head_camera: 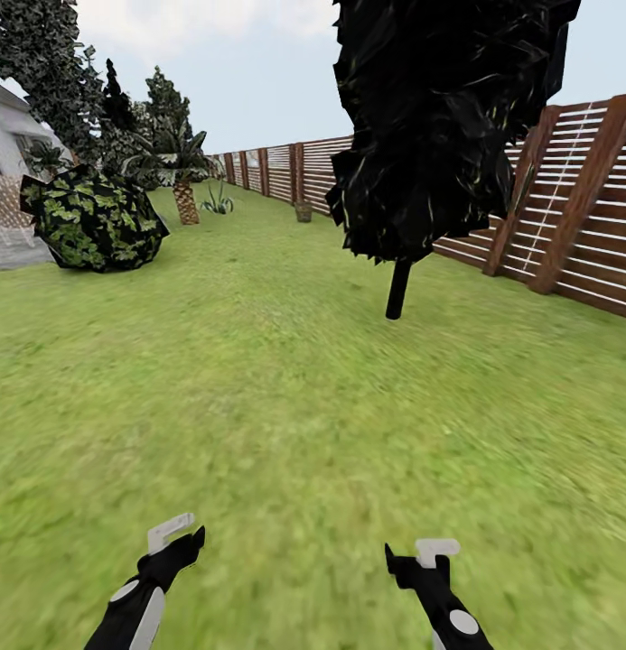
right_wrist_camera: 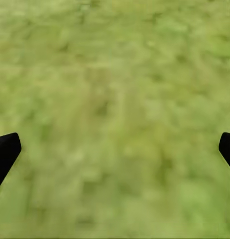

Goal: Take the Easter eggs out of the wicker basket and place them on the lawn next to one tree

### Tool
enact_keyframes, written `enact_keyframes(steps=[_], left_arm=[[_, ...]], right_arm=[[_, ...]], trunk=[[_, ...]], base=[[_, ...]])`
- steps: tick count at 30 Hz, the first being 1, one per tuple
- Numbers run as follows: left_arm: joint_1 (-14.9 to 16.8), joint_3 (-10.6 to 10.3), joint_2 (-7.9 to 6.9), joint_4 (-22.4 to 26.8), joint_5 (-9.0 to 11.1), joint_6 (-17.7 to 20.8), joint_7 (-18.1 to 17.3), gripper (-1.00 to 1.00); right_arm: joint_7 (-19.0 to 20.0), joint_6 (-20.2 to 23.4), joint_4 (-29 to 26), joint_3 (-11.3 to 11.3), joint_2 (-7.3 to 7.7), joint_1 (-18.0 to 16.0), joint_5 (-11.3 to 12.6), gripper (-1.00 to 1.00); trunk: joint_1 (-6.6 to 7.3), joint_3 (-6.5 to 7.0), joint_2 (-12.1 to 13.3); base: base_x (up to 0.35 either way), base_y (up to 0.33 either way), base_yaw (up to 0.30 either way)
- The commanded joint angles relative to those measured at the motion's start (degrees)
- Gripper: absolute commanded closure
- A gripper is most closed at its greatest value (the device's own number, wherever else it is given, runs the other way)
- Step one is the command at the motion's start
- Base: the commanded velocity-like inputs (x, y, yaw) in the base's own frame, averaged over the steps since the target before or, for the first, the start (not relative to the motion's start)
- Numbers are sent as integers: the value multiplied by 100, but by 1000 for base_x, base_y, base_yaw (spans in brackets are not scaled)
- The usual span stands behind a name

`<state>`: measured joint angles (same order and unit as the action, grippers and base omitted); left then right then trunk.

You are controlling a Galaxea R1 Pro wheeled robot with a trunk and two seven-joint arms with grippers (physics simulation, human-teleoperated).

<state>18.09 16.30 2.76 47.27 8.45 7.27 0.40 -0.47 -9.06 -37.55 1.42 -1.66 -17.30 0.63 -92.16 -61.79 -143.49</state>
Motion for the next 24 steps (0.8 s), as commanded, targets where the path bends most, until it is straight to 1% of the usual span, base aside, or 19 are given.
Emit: enact_keyframes(steps=[1,10,15,23,24], left_arm=[[2,11,5,11,60,37,4,-100],[2,11,5,11,60,37,4,-100],[2,13,10,15,60,25,4,-100],[2,5,20,20,60,23,7,-100],[2,5,22,24,61,27,6,-100]], right_arm=[[-5,-17,2,7,0,-2,7,-100],[3,-17,2,7,1,-2,7,-100],[12,-23,-6,7,7,-2,7,-100],[3,-9,-3,7,15,-2,15,-100],[5,-14,-6,7,11,-2,9,-100]], trunk=[[-2,-3,-2],[-2,-1,-2],[-2,-1,-2],[-2,-1,-2],[0,21,0]], base=[[336,0,288],[336,0,291],[336,0,47],[42,0,1],[0,0,0]])
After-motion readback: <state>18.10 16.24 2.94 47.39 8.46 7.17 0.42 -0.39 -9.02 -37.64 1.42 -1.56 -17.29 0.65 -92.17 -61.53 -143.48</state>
